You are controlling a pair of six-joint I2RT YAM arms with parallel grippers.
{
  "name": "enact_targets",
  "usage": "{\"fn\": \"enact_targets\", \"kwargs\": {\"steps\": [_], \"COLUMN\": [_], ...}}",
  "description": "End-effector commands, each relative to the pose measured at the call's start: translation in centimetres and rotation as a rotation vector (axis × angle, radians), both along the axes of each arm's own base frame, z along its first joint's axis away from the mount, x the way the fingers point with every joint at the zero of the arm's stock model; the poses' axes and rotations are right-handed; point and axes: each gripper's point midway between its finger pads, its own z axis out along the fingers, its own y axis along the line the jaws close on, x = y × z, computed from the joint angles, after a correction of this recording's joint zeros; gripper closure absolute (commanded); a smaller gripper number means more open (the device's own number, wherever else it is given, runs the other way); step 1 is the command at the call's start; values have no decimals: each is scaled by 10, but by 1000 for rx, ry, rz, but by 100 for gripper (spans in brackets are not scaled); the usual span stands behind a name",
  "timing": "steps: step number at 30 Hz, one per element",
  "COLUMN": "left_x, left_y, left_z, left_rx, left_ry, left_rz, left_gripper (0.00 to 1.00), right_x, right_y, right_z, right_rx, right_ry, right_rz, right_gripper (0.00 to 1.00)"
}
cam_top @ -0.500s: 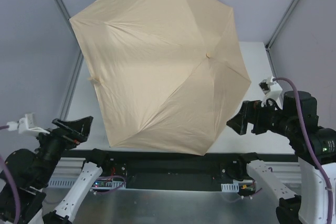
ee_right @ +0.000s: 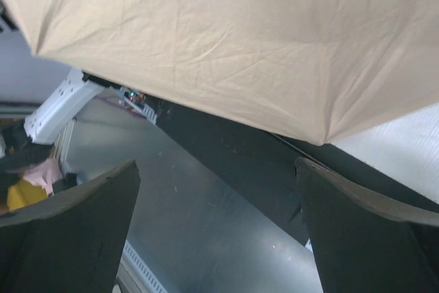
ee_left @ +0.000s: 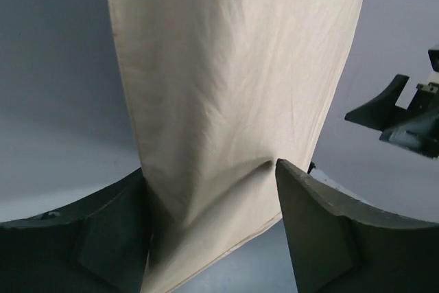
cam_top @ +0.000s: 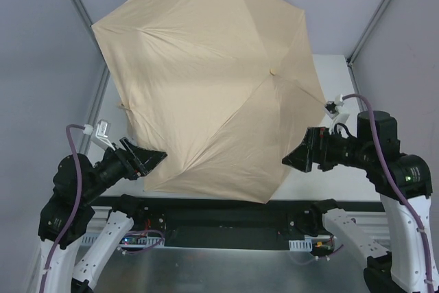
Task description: Put away the umbrella
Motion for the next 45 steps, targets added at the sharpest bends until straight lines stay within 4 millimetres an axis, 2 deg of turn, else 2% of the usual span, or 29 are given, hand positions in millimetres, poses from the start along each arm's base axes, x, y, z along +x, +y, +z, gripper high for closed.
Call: {"fn": "enact_targets", "kwargs": {"steps": [1, 5, 9, 11, 16, 22, 23, 25, 27, 29, 31, 35, 37, 38, 40, 43, 45], "left_x": [-9, -23, -45, -55, -76, -111, -118, -111, -96, -86, -70, -45, -36, -33, -28, -26, -23], "left_y": [-18, -20, -16, -13, -26, -60, -68, -72, -70, -68, -60, -45, -41, -39, -35, -33, -31], "left_z": [20, 28, 42, 52, 84, 125, 132, 139, 149, 162, 168, 174, 179, 181, 191, 213, 225], "left_rx": [-101, -139, -216, -252, -258, -174, -145, -144, -137, -92, -102, -135, -149, -167, -188, -221, -261], "left_ry": [-39, -62, -100, -130, -219, -365, -390, -367, -360, -397, -382, -351, -340, -325, -322, -343, -328], "left_rz": [-110, -145, -143, -126, -113, -110, -130, -120, -81, -49, -10, 64, 72, 75, 94, 131, 129], "left_gripper": [44, 72, 91, 100, 100, 100, 100, 100, 100, 100, 100, 100, 100, 100, 100, 100, 100], "right_x": [51, 89, 123, 137, 158, 186, 190, 196, 194, 183, 163, 112, 84, 70, 39, 8, -3], "right_y": [0, 5, 24, 32, 66, 105, 104, 91, 66, 36, 13, -29, -58, -66, -70, -78, -66], "right_z": [-4, -13, -21, -19, -9, 2, 6, 7, 10, 7, 5, 3, -16, -26, -56, -90, -110], "right_rx": [-5, -5, -2, -26, -24, -51, -60, -136, -245, -366, -440, -478, -560, -576, -557, -495, -410], "right_ry": [16, 38, 73, 57, 29, -6, -7, -2, 8, 44, 72, 78, 130, 163, 239, 263, 282], "right_rz": [-175, -243, -205, -187, -94, -36, -49, -109, -188, -274, -314, -389, -450, -461, -442, -464, -417], "right_gripper": [2, 3, 13, 14, 16, 14, 13, 9, 6, 3, 2, 2, 2, 2, 2, 3, 5]}}
